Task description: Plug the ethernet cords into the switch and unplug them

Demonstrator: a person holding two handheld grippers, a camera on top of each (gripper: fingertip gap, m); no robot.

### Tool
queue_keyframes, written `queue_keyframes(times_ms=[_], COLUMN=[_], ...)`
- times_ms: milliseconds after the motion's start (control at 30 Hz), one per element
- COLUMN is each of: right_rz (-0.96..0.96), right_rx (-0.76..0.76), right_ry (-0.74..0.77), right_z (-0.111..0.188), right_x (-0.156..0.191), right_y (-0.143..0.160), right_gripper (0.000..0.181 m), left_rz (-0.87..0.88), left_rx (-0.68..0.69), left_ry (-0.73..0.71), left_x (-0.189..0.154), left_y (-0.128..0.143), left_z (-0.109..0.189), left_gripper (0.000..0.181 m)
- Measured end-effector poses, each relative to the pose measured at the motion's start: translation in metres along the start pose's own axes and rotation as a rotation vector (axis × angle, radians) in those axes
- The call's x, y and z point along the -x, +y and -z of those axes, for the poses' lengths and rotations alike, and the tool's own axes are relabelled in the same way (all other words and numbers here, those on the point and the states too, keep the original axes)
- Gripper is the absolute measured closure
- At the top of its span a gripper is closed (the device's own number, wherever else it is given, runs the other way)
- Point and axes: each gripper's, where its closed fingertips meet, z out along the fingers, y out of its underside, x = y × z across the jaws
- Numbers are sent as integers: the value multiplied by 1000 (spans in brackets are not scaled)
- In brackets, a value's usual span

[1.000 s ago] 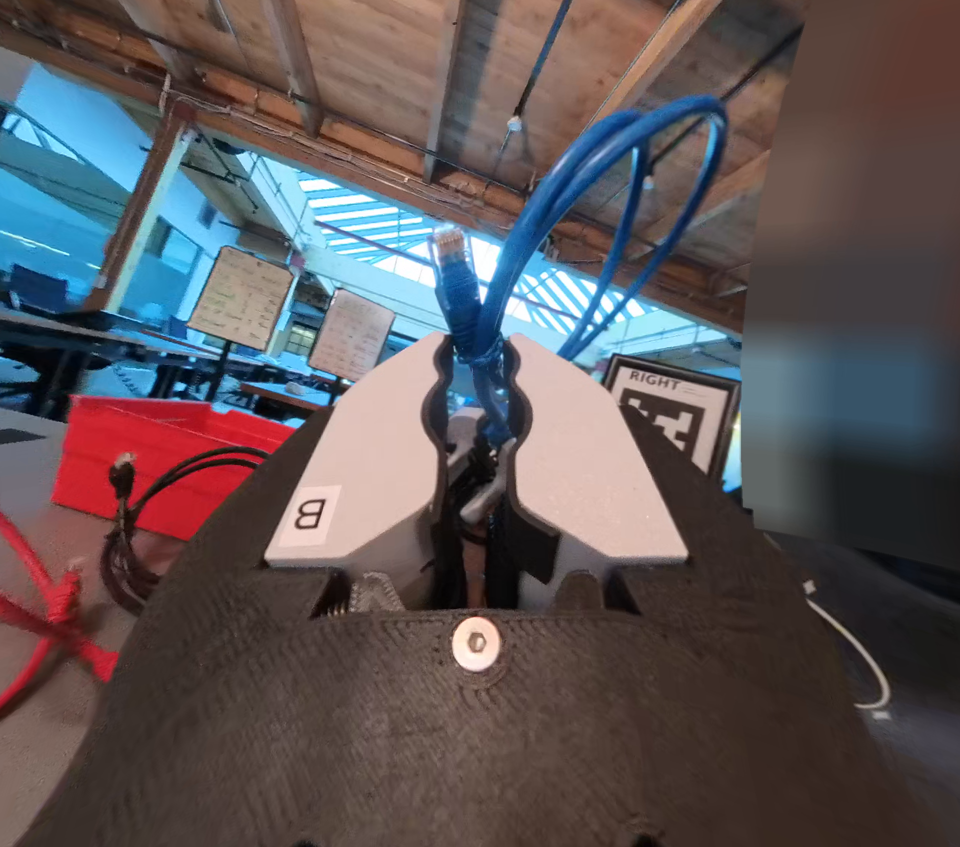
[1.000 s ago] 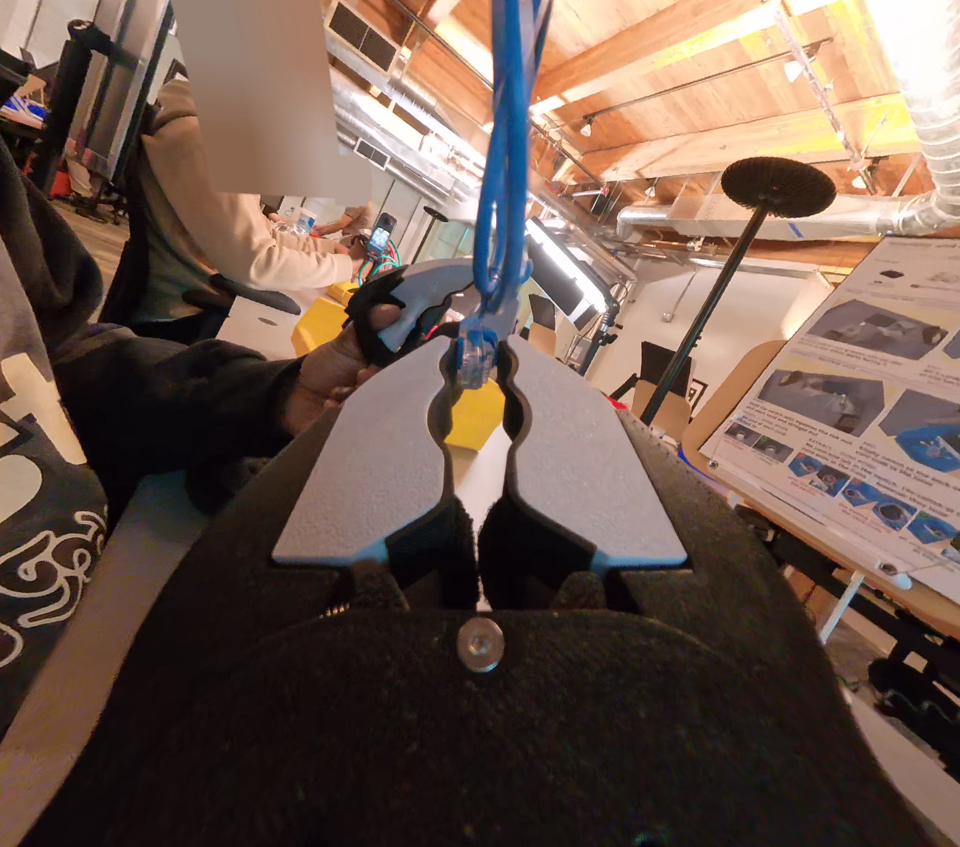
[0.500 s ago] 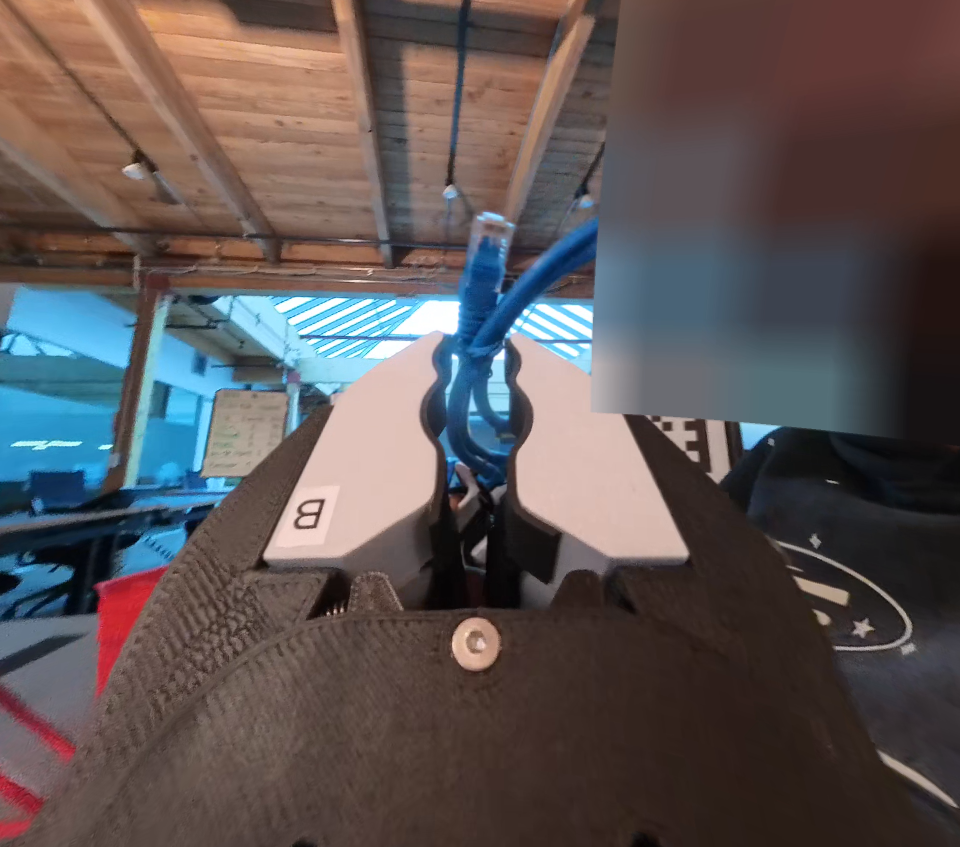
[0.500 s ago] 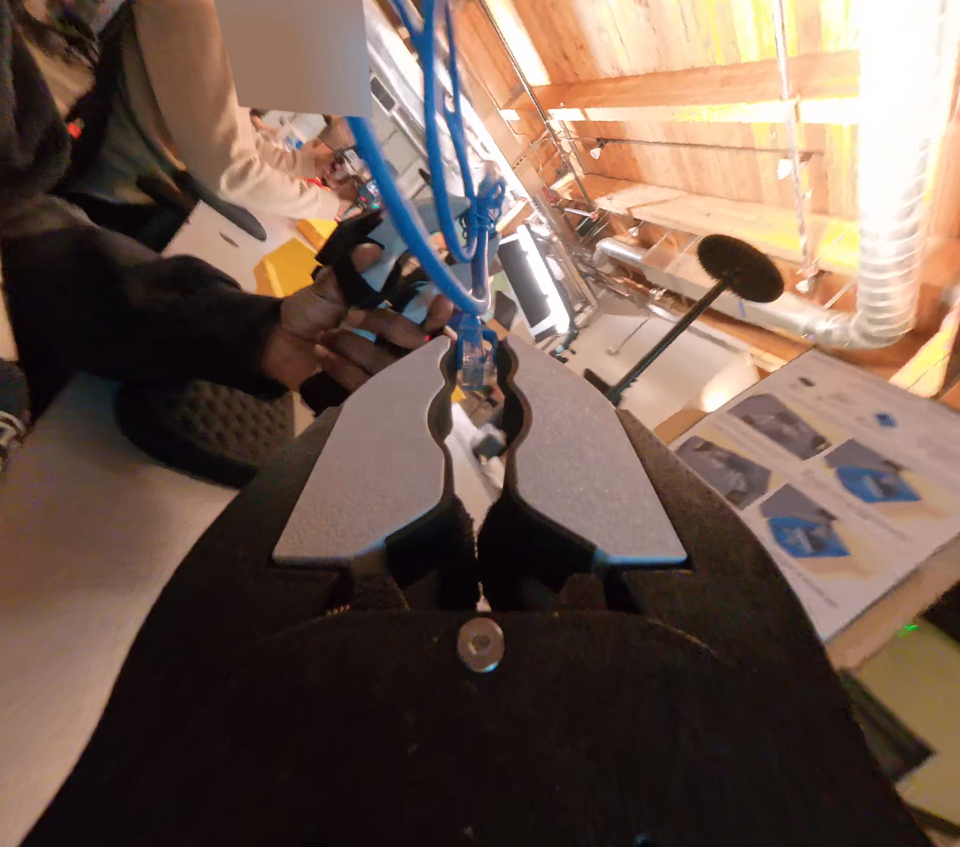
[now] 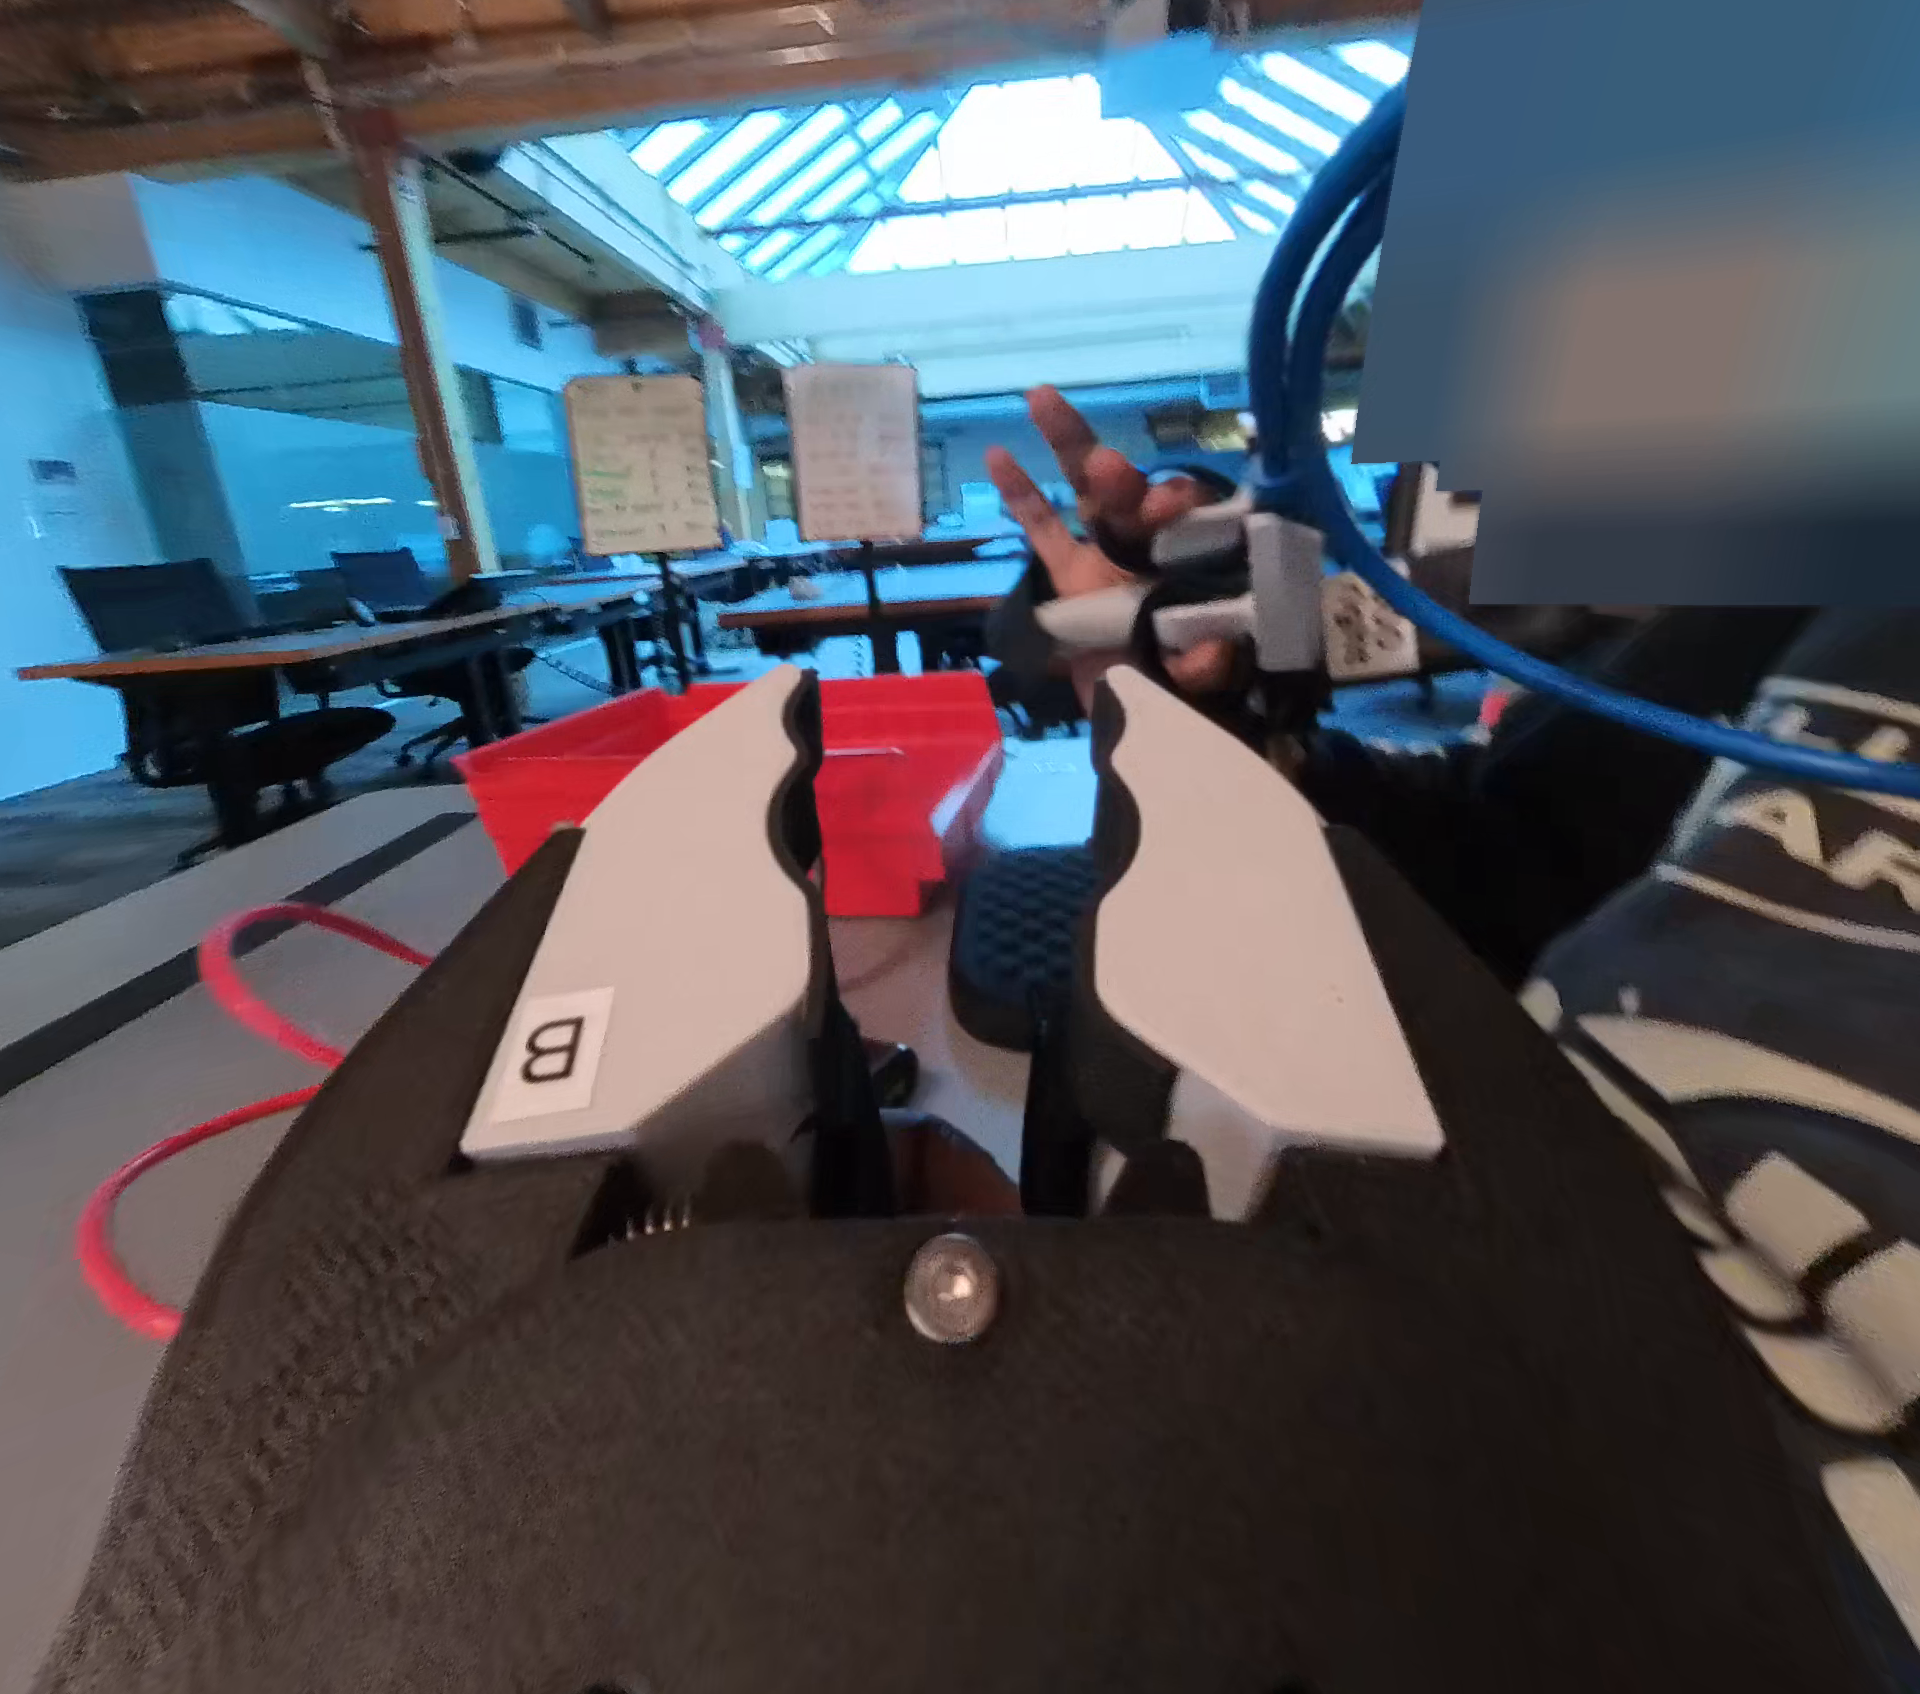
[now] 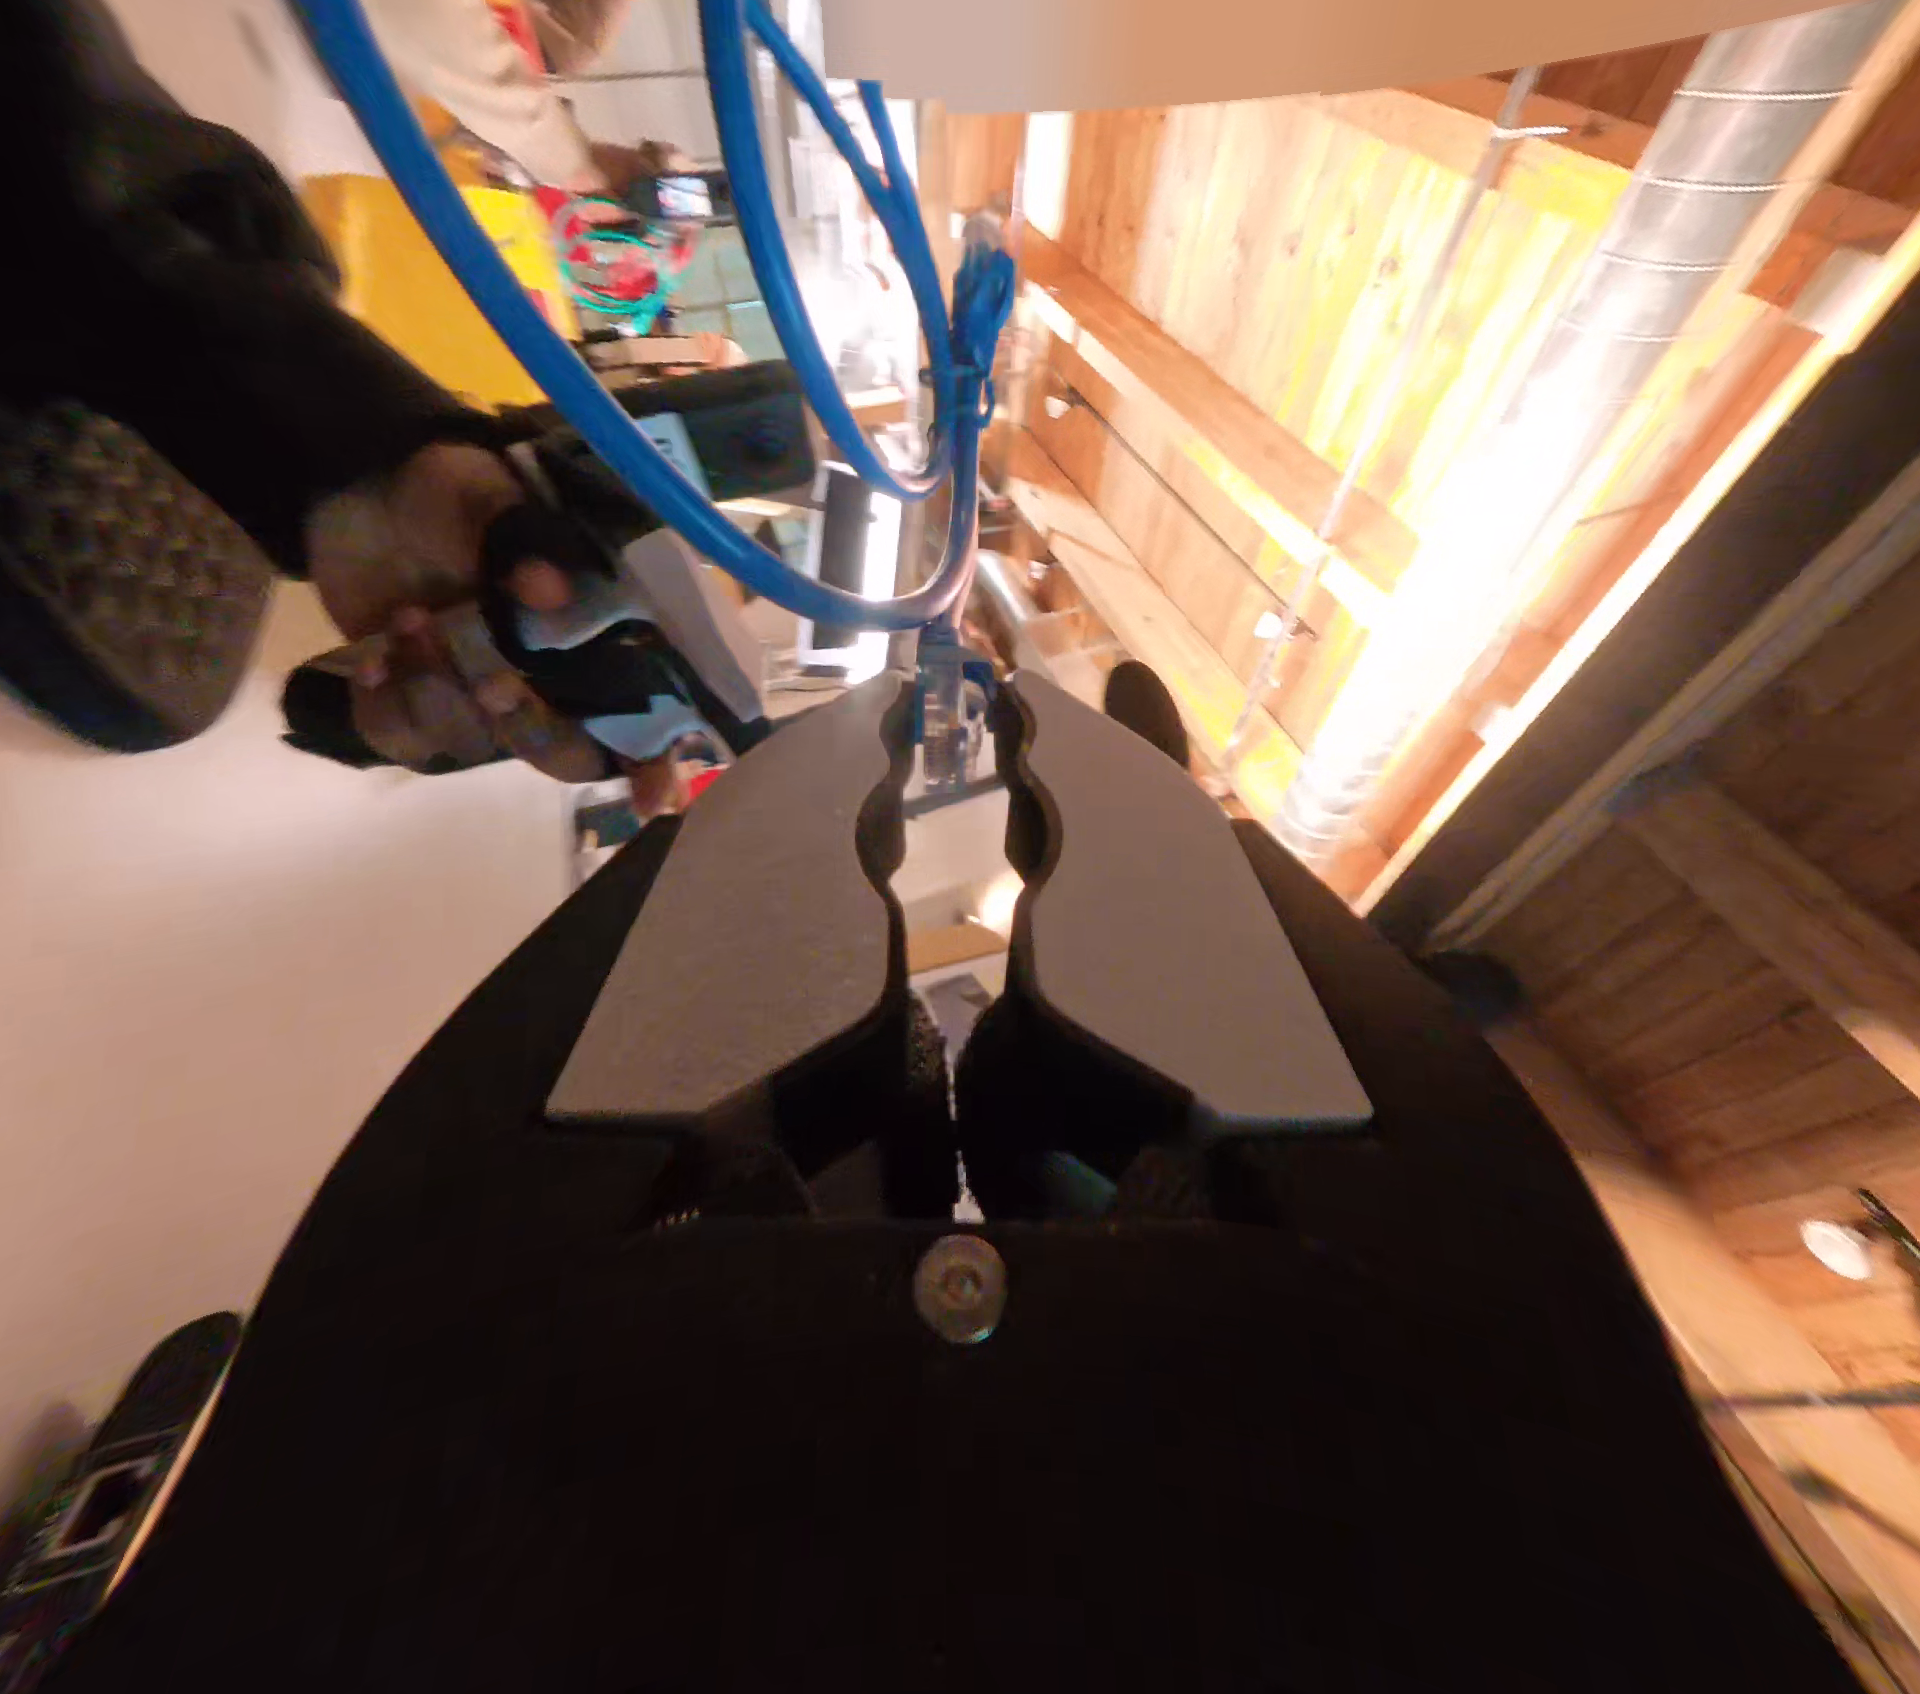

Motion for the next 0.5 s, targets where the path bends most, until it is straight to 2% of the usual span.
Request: queue_keyframes(times_ms=[167,267,367,500], right_rz=[42,64,78,88], right_rx=[23,48,75,96], right_ry=[-159,-195,-223,-226], right_z=[-7,-8,-8,-9], right_x=[36,43,47,49], right_y=[5,10,14,17], right_gripper=[168,168,168,168], left_rz=[24,55,81,32], left_rx=[85,127,105,107], left_ry=[235,250,242,204], left_x=[-48,-51,-50,-47], left_y=[15,21,18,19], left_z=[-12,-14,-16,-17], left_gripper=[135,142,146,154])
